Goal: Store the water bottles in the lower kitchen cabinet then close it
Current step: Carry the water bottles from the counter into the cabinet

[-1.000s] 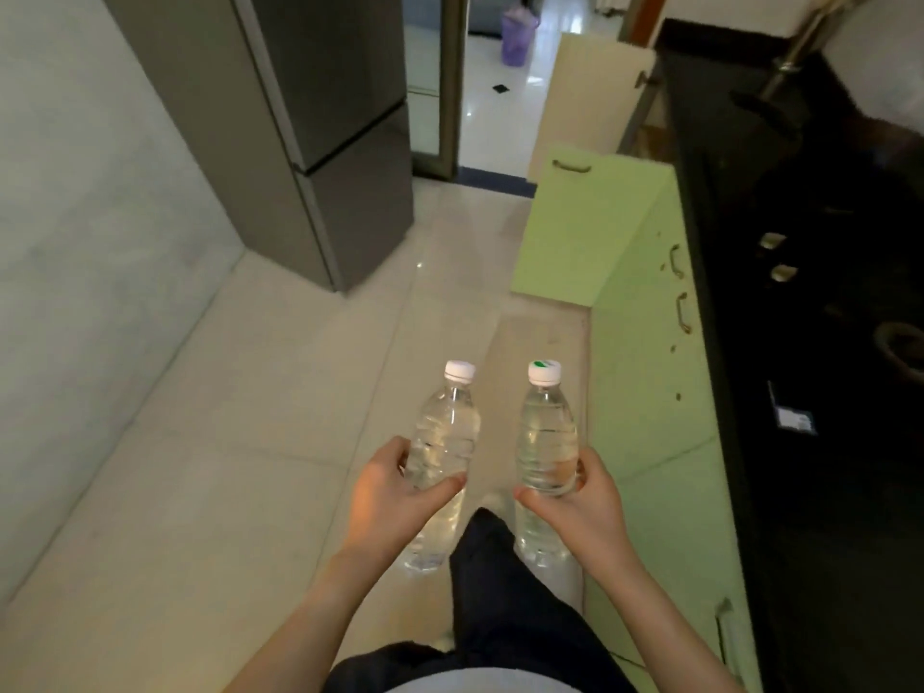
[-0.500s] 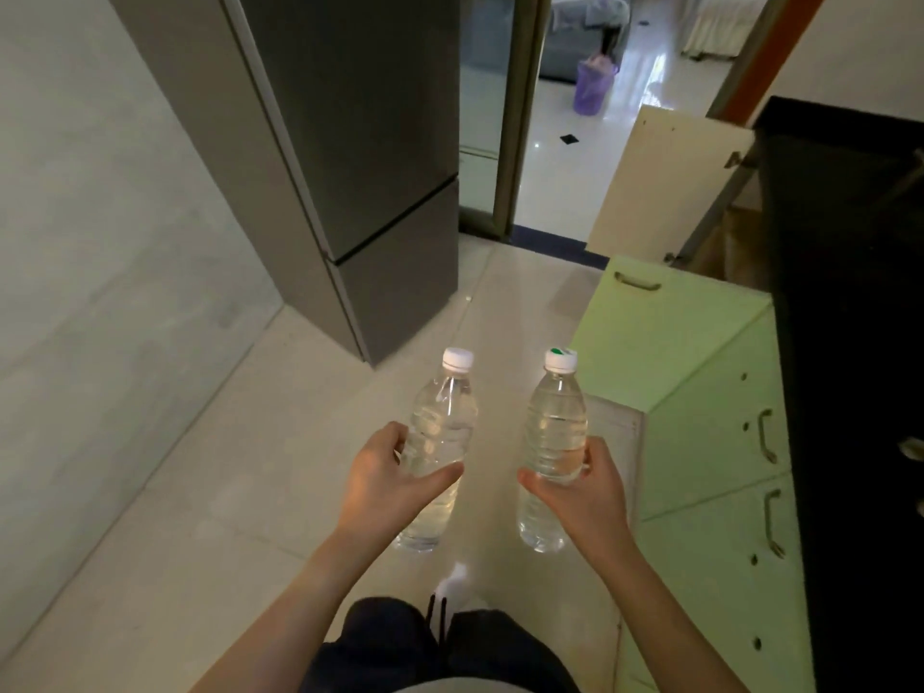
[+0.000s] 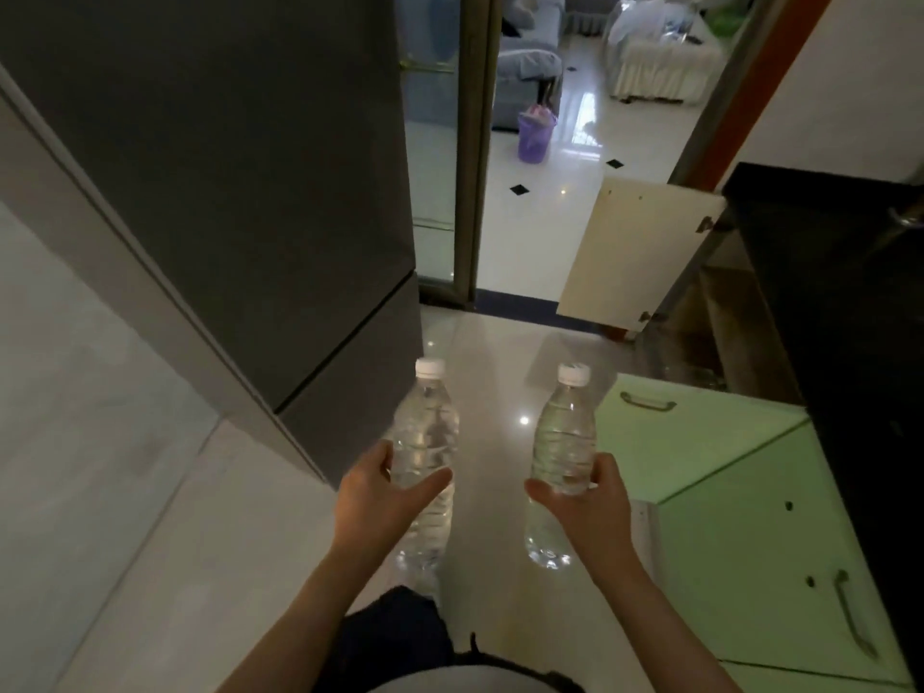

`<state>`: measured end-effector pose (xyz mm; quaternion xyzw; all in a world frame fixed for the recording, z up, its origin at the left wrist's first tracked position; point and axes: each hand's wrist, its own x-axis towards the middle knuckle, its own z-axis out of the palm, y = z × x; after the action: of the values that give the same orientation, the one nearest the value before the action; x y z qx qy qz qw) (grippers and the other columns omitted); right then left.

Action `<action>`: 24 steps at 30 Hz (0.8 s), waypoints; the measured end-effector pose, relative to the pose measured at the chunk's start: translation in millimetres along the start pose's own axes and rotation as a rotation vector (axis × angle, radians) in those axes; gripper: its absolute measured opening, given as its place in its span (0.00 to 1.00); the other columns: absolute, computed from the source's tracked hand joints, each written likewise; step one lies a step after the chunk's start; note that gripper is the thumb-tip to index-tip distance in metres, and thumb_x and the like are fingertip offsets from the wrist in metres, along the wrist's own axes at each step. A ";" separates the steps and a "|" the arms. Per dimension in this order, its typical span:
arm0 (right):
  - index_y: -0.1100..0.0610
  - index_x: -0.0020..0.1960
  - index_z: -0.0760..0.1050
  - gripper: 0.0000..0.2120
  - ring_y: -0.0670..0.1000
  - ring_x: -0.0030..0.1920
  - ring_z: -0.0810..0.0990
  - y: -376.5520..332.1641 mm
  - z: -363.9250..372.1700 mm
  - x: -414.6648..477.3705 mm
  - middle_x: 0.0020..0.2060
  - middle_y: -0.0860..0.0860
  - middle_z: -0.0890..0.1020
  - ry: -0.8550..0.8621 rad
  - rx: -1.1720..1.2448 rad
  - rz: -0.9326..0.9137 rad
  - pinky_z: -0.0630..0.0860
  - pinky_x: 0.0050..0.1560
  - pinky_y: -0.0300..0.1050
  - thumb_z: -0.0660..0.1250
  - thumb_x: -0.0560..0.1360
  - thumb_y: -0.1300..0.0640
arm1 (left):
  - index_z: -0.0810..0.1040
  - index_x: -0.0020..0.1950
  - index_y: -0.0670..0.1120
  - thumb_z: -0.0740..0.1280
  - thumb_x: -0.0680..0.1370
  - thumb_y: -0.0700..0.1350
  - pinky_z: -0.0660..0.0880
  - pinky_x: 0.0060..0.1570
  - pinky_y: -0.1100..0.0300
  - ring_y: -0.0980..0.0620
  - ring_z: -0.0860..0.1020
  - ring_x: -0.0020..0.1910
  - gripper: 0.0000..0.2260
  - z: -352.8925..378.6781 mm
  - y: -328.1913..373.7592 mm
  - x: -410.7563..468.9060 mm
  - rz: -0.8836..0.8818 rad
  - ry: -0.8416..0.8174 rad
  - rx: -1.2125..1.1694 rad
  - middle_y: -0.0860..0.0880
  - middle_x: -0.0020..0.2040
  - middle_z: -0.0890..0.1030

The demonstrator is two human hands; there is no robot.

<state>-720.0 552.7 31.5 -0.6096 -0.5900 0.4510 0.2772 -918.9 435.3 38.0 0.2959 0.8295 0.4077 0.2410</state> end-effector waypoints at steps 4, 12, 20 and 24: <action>0.61 0.50 0.72 0.25 0.48 0.39 0.78 -51.1 26.4 63.4 0.41 0.50 0.79 0.058 0.046 -0.003 0.73 0.41 0.45 0.83 0.60 0.59 | 0.76 0.49 0.53 0.77 0.65 0.59 0.80 0.42 0.57 0.57 0.81 0.40 0.19 -4.5 41.4 108.4 0.110 -0.086 0.021 0.54 0.42 0.82; 0.59 0.51 0.73 0.25 0.45 0.38 0.78 -81.2 48.0 177.0 0.42 0.51 0.80 0.122 0.130 0.105 0.72 0.32 0.28 0.82 0.61 0.61 | 0.77 0.47 0.51 0.79 0.65 0.56 0.80 0.39 0.58 0.56 0.81 0.38 0.18 51.0 85.5 246.3 0.148 -0.225 -0.007 0.52 0.40 0.82; 0.58 0.52 0.72 0.26 0.49 0.40 0.80 -110.6 47.8 361.8 0.45 0.55 0.80 0.125 0.140 0.153 0.76 0.33 0.34 0.82 0.61 0.58 | 0.77 0.49 0.53 0.78 0.63 0.59 0.81 0.39 0.56 0.56 0.81 0.40 0.20 144.1 164.2 392.0 0.142 -0.332 0.020 0.54 0.42 0.82; 0.55 0.52 0.72 0.26 0.49 0.41 0.82 -133.9 30.1 444.0 0.44 0.53 0.81 0.178 0.160 0.175 0.78 0.36 0.40 0.82 0.59 0.56 | 0.75 0.47 0.57 0.79 0.64 0.56 0.82 0.43 0.52 0.56 0.81 0.41 0.18 186.3 226.1 457.9 0.153 -0.387 0.012 0.54 0.42 0.82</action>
<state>-855.0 997.4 35.8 -0.6720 -0.4700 0.4634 0.3359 -1057.3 960.9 47.8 0.4325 0.7453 0.3554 0.3622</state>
